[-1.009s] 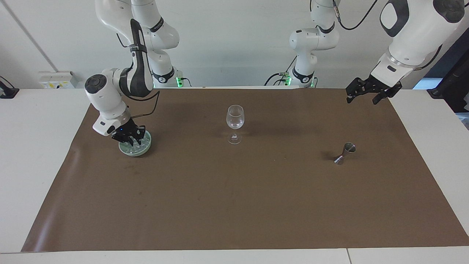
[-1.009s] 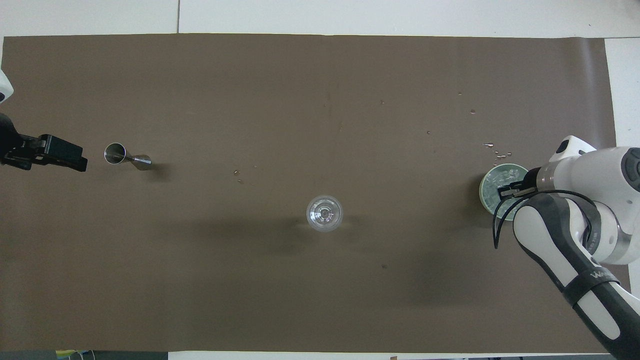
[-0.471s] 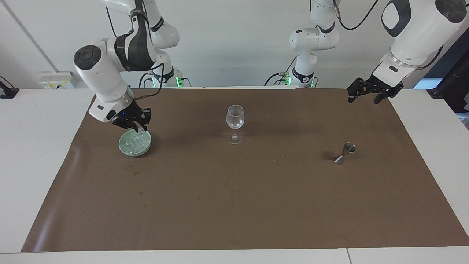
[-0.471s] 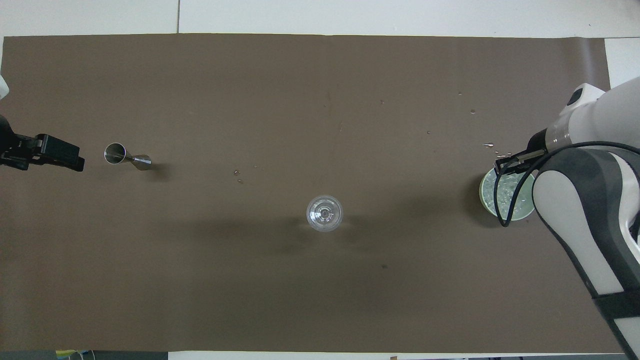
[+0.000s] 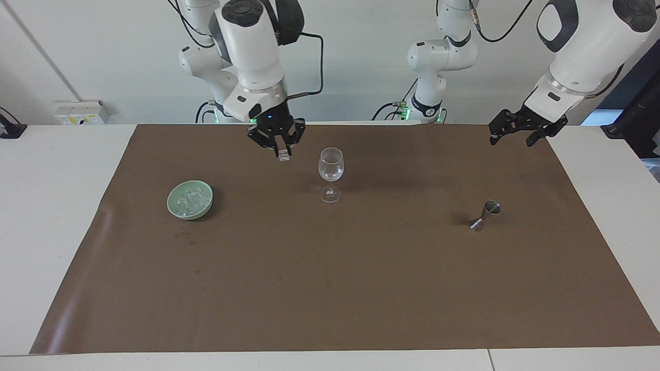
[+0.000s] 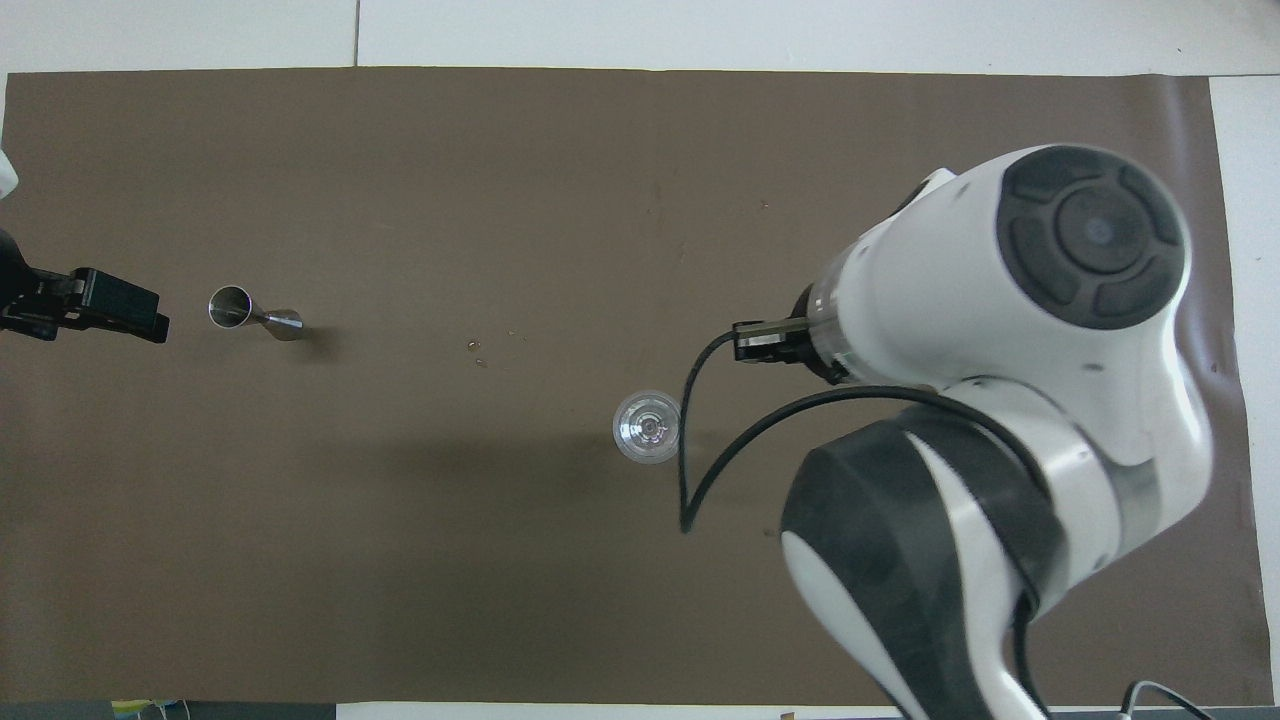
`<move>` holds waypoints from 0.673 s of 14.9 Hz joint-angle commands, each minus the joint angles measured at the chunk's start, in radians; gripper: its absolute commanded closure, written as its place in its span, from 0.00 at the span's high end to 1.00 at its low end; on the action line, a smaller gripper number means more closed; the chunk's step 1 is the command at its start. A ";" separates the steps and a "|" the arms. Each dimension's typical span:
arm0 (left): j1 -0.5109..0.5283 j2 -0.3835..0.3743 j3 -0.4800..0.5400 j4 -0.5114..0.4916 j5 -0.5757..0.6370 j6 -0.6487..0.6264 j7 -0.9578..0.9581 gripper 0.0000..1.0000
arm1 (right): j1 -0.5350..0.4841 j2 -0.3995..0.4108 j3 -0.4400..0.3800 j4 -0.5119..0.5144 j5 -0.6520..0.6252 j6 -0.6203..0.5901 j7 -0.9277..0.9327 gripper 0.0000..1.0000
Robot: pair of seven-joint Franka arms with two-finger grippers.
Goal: Pour wine and add ice with both arms
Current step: 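Lift the ice from the bowl with the right gripper over the glass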
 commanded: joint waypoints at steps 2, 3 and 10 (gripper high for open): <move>0.002 -0.015 0.002 -0.016 0.008 -0.005 0.008 1.00 | 0.097 0.062 -0.007 0.005 0.024 0.091 0.122 0.22; 0.002 -0.015 0.002 -0.016 0.008 -0.005 0.008 1.00 | 0.124 0.067 -0.007 -0.023 0.023 0.128 0.148 0.22; 0.002 -0.015 0.002 -0.016 0.008 -0.005 0.008 1.00 | 0.163 0.056 -0.006 -0.089 0.023 0.128 0.179 0.22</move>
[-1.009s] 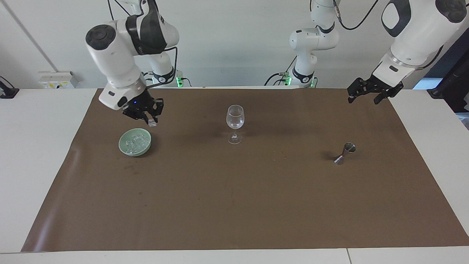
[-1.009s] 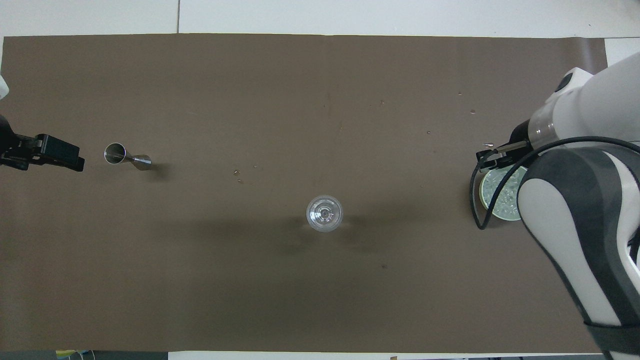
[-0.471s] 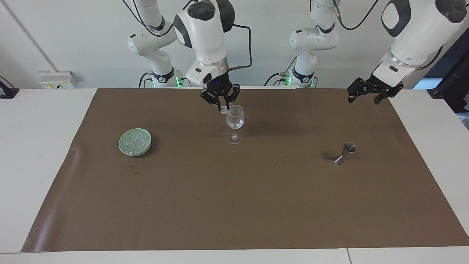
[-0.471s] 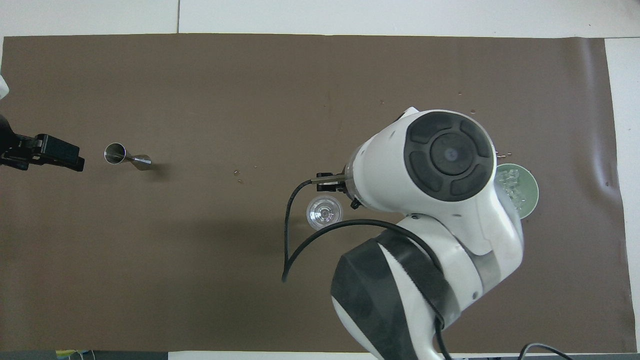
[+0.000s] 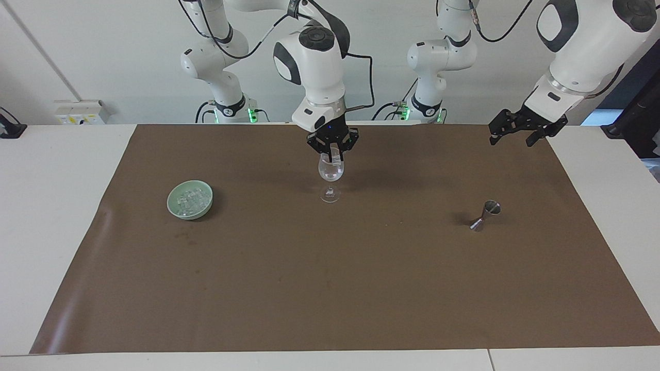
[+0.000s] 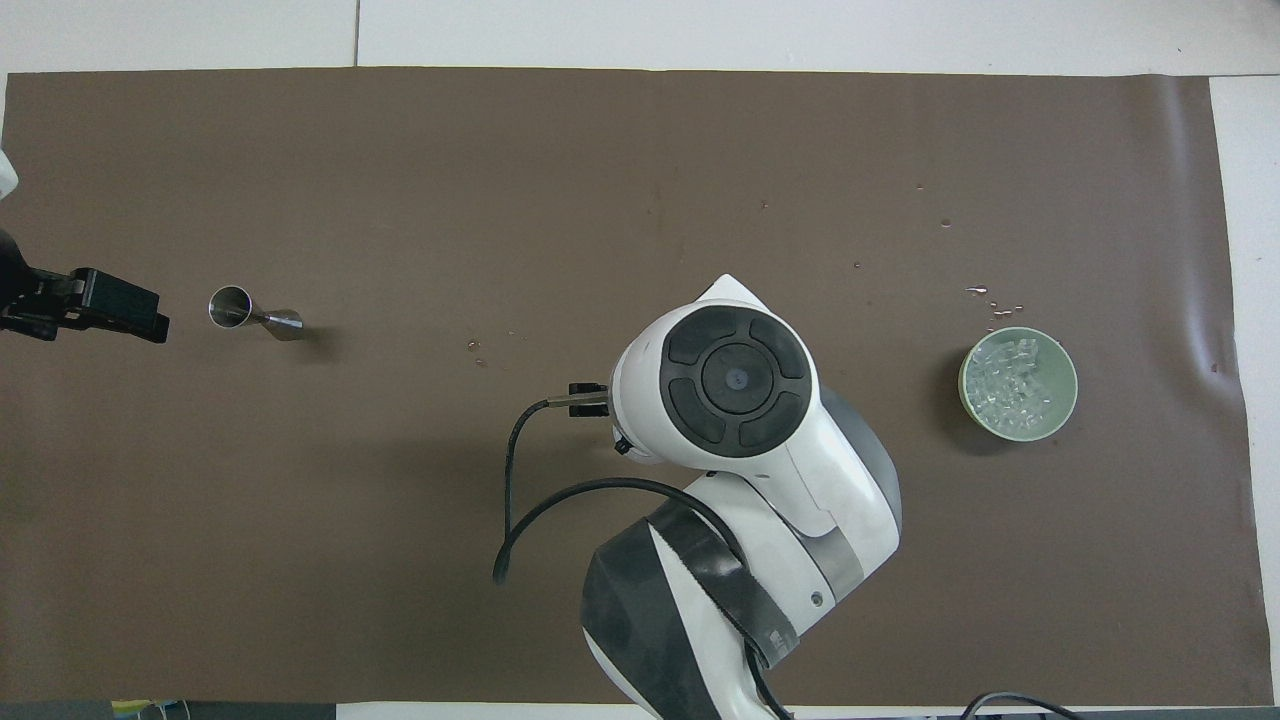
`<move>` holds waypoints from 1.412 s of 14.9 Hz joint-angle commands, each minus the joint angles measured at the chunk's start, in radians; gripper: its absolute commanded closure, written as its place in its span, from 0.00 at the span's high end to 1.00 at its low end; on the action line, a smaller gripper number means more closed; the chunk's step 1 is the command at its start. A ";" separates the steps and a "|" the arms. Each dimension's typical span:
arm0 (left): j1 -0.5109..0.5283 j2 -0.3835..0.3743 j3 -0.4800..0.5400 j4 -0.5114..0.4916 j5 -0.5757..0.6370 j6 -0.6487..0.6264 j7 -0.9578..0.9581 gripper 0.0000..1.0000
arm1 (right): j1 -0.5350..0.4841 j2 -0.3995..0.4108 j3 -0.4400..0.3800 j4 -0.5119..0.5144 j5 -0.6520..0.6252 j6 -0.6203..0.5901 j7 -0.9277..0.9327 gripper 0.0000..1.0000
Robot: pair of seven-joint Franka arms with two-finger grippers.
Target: Pour wine and add ice with both arms
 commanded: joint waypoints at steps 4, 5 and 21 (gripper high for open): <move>0.002 -0.015 0.002 -0.016 0.008 -0.005 0.008 1.00 | 0.008 -0.028 0.014 -0.001 0.016 -0.103 0.029 0.22; 0.002 -0.015 0.002 -0.016 0.008 -0.005 0.008 1.00 | 0.010 -0.030 0.015 -0.005 0.016 -0.103 0.029 0.23; 0.002 -0.015 0.002 -0.016 0.008 -0.005 0.008 1.00 | -0.099 -0.066 0.004 0.027 -0.115 -0.146 -0.047 1.00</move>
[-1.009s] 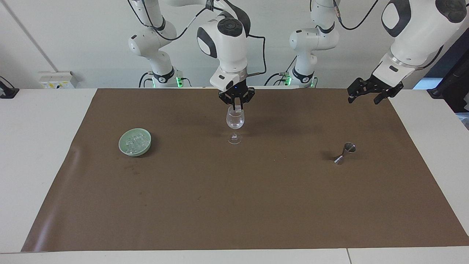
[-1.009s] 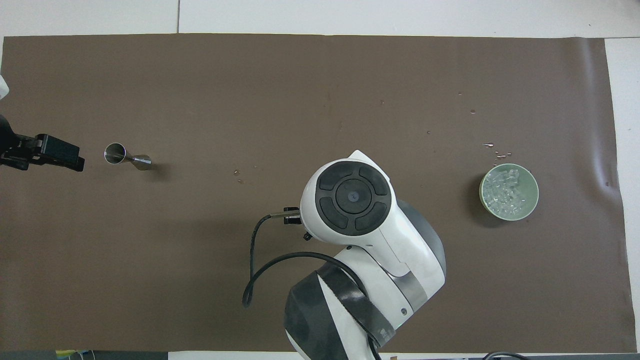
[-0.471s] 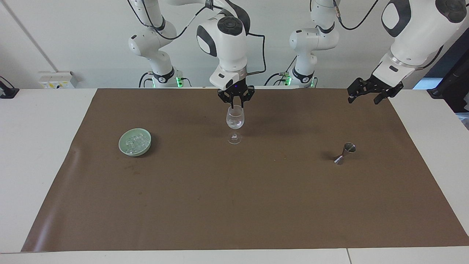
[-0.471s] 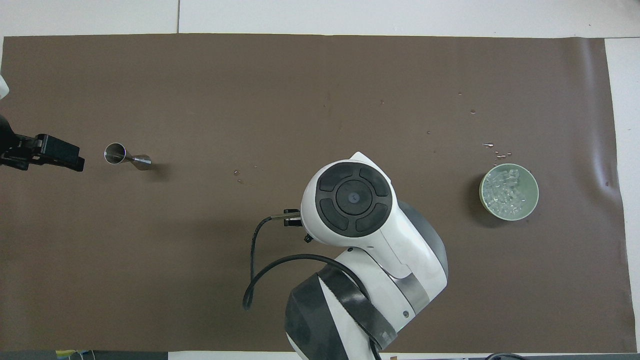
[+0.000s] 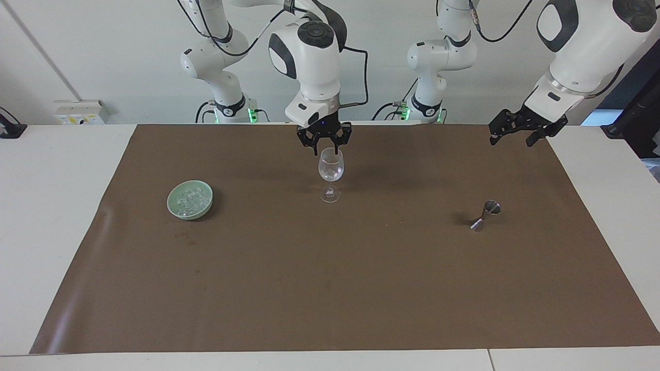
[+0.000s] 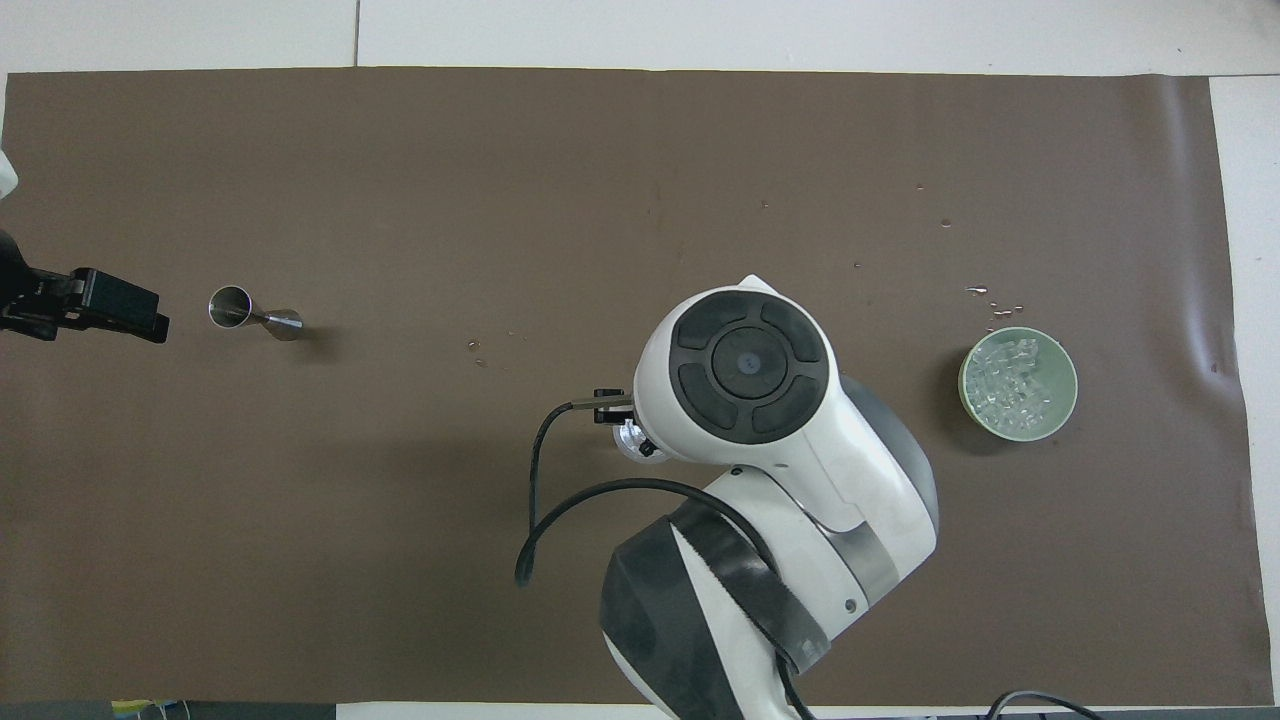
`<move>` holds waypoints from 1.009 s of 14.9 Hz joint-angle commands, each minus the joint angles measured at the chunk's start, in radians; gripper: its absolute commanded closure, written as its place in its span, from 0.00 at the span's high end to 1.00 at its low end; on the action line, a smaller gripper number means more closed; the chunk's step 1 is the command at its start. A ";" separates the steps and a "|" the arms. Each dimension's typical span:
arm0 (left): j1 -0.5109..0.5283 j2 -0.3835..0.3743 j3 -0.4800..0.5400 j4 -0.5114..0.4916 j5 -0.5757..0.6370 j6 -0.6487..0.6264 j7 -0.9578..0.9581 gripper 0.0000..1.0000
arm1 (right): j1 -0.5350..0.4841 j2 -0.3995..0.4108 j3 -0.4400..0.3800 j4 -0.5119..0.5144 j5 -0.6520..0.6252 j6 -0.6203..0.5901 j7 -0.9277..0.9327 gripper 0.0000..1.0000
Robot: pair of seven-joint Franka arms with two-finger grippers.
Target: Pour wine and add ice with both arms
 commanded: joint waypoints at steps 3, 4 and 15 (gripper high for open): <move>0.002 -0.015 0.002 -0.016 0.008 -0.005 0.008 1.00 | -0.166 -0.111 0.003 -0.009 -0.028 -0.094 -0.128 1.00; 0.002 -0.015 0.002 -0.016 0.008 -0.005 0.008 1.00 | -0.209 -0.138 0.003 -0.011 -0.026 -0.133 -0.137 1.00; -0.009 -0.018 0.003 -0.008 0.017 -0.030 0.008 1.00 | -0.669 -0.212 -0.057 -0.009 -0.032 -0.337 -0.565 1.00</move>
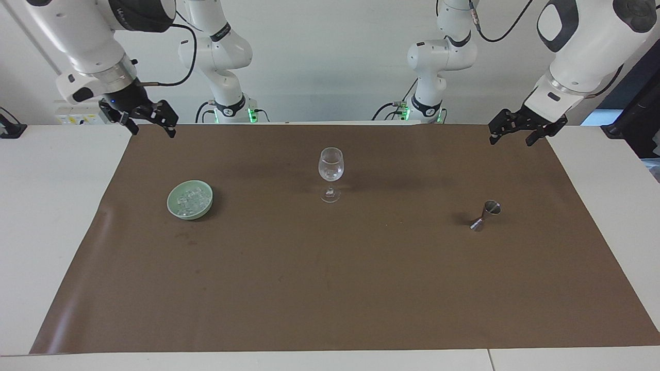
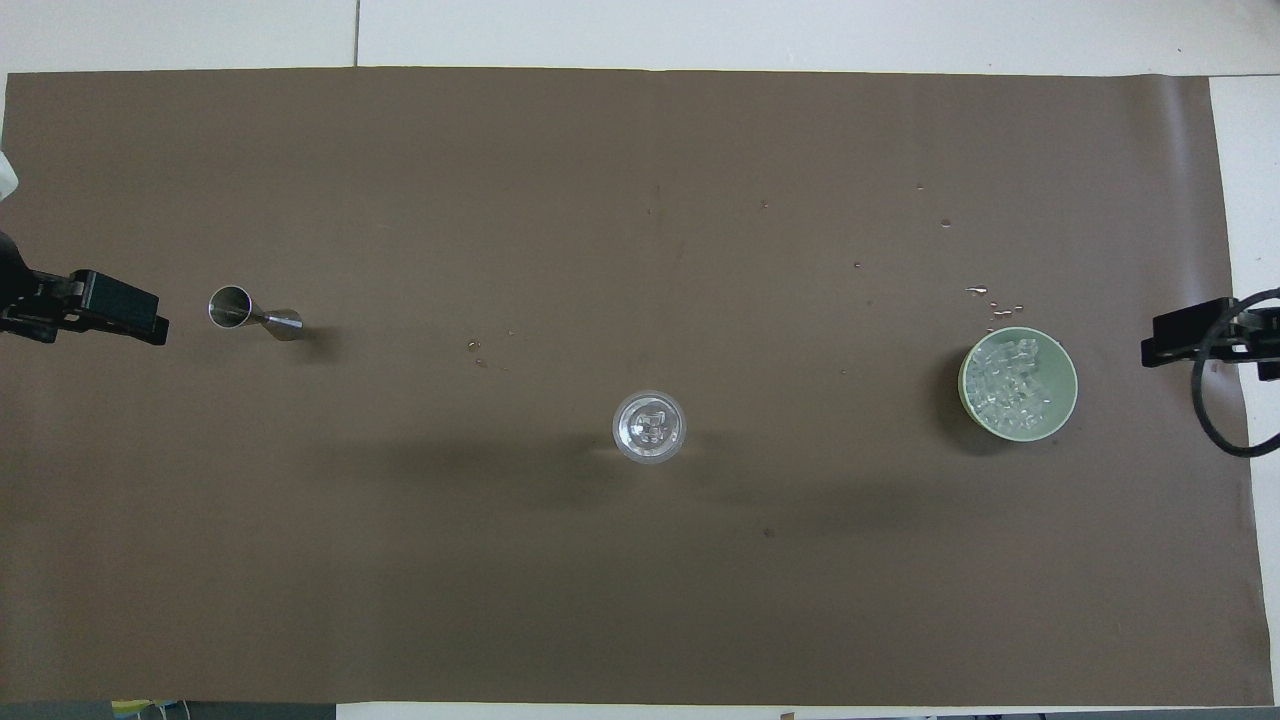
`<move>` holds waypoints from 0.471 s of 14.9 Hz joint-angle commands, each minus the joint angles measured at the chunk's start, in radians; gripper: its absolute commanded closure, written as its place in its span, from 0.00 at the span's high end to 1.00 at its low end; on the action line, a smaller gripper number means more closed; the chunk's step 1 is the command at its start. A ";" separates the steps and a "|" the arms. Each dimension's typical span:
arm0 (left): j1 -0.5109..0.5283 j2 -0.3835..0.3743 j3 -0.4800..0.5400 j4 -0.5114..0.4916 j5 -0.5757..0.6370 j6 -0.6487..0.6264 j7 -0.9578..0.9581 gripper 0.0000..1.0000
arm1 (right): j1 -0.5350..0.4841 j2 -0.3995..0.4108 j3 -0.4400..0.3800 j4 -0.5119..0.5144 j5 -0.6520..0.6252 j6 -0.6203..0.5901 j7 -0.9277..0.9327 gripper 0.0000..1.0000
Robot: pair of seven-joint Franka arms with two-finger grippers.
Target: Pour wine and add ice with both arms
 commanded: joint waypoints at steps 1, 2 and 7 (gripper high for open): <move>-0.009 -0.021 0.001 -0.021 0.036 -0.014 0.011 1.00 | 0.019 0.025 -0.025 0.001 -0.013 0.012 -0.038 1.00; -0.011 -0.033 -0.002 -0.043 0.065 0.008 0.013 1.00 | 0.017 0.043 -0.030 0.031 -0.016 0.006 -0.116 1.00; -0.003 -0.033 -0.003 -0.042 0.069 0.015 -0.001 1.00 | 0.008 0.056 -0.034 0.062 -0.012 -0.006 -0.136 1.00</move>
